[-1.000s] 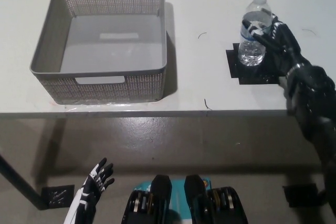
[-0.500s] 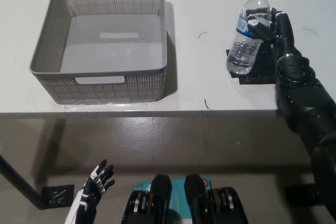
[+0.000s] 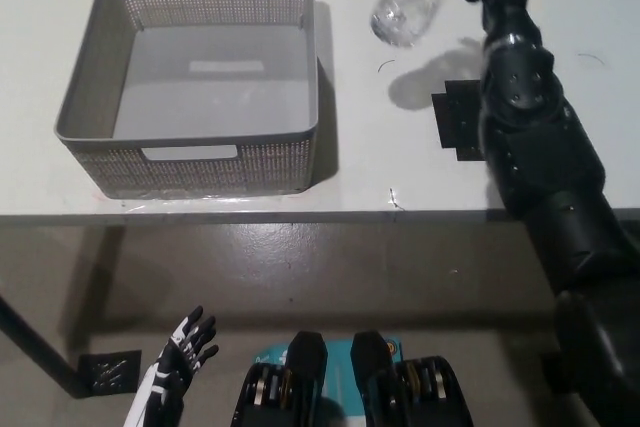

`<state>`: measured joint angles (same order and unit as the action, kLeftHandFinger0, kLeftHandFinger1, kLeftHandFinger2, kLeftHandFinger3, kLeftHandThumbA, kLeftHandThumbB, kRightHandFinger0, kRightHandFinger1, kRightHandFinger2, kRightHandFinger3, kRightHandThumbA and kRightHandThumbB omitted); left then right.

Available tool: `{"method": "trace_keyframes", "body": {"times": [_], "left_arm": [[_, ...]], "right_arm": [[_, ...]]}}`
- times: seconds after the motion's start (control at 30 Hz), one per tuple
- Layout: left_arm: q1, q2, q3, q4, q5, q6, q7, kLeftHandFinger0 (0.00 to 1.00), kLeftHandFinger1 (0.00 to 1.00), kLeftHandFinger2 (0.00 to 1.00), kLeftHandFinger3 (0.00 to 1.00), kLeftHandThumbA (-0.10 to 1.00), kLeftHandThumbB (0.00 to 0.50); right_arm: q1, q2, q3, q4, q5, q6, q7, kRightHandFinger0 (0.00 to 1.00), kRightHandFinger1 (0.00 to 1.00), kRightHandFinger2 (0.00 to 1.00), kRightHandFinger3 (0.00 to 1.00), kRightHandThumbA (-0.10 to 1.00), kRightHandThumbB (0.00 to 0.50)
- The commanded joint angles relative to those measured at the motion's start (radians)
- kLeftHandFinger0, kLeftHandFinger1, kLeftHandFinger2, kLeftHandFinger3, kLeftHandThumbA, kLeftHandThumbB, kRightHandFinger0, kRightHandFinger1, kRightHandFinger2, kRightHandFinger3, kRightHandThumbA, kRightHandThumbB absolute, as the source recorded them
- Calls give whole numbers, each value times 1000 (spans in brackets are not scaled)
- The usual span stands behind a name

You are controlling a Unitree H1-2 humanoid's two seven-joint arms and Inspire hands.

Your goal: Use the right hand to pick up a water botttle and place it into a container on the left side

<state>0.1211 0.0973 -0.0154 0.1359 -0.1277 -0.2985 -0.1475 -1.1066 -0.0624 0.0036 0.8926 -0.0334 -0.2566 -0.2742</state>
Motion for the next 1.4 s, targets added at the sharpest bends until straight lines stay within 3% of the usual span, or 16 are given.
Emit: {"method": "trace_keyframes", "body": {"times": [0.0, 0.1, 0.2, 0.23, 0.27, 0.33, 0.47, 0.67, 0.77, 0.87, 0.93, 1.07, 1.2, 1.23, 1.33, 1.37], "left_arm": [[0, 14, -1, -20, 0, -19, -18, 1000, 1000, 1000, 1000, 1000, 214], [3, 16, -5, -20, 8, -21, -18, 1000, 1000, 1000, 1000, 1000, 239], [-1, 20, -12, -17, -8, -23, -35, 1000, 1000, 1000, 1000, 1000, 241], [-3, 20, -14, -14, -8, -24, -37, 1000, 1000, 1000, 1000, 1000, 234], [-5, 21, -15, -12, -4, -26, -35, 1000, 1000, 1000, 1000, 1000, 231], [-9, 20, -16, -21, -10, -6, -36, 1000, 1000, 1000, 1000, 1000, 237], [-7, 22, -21, -37, -18, 8, -43, 1000, 1000, 1000, 1000, 1000, 204], [-5, 32, -24, -37, 11, -12, -45, 1000, 1000, 1000, 1000, 1000, 221], [-13, 37, -30, -35, 8, -12, -55, 1000, 1000, 1000, 1000, 1000, 198], [-18, 37, -34, -41, -3, 4, -63, 1000, 1000, 1000, 1000, 1000, 202], [-16, 40, -37, -56, 3, 15, -63, 1000, 1000, 1000, 1000, 1000, 188], [-21, 45, -38, -62, 41, 6, -50, 1000, 1000, 1000, 1000, 1000, 212], [-27, 47, -40, -59, 34, 8, -59, 1000, 1000, 1000, 1000, 1000, 234], [-27, 48, -41, -61, 34, 11, -62, 1000, 1000, 1000, 1000, 1000, 229], [-29, 54, -45, -60, 37, 0, -68, 1000, 1000, 1000, 1000, 1000, 221], [-27, 55, -47, -63, 41, 3, -69, 1000, 1000, 1000, 1000, 1000, 220]], "right_arm": [[-131, 64, 58, -256, -99, 92, -15, 48, 318, 717, 850, -100, 132], [-172, 111, 72, -267, -98, 99, -12, 53, 428, 795, 880, -100, 122], [-214, 159, 84, -248, -92, 103, 0, 47, 452, 816, 882, -100, 110], [-223, 170, 85, -242, -89, 104, 4, 97, 427, 767, 841, -100, 212], [-237, 188, 90, -230, -97, 107, -2, 19, 331, 711, 783, -100, 149], [-278, 239, 126, -156, -137, 64, -26, 0, 263, 741, 830, -100, 118], [-316, 289, 179, -10, -191, 9, -61, 0, 238, 718, 817, -100, 124], [-412, 335, 280, 311, -261, -49, -113, 0, 173, 614, 752, -100, 126], [-433, 335, 319, 404, -279, -49, -111, 2, 178, 623, 740, -100, 153], [-435, 332, 349, 461, -299, -37, -118, 0, 155, 610, 690, -100, 139], [-429, 332, 365, 486, -309, -32, -123, 0, 185, 639, 701, -100, 155], [-415, 328, 368, 511, -303, 4, -106, 0, 221, 653, 670, -100, 148], [-397, 322, 375, 521, -315, -7, -139, 0, 164, 624, 680, -100, 169], [-393, 316, 383, 523, -326, -9, -152, 0, 201, 676, 746, -100, 163], [-385, 309, 380, 525, -327, -10, -177, 0, 264, 730, 743, -100, 193], [-383, 306, 377, 523, -327, -10, -189, 59, 390, 914, 920, 54, 253]]}}
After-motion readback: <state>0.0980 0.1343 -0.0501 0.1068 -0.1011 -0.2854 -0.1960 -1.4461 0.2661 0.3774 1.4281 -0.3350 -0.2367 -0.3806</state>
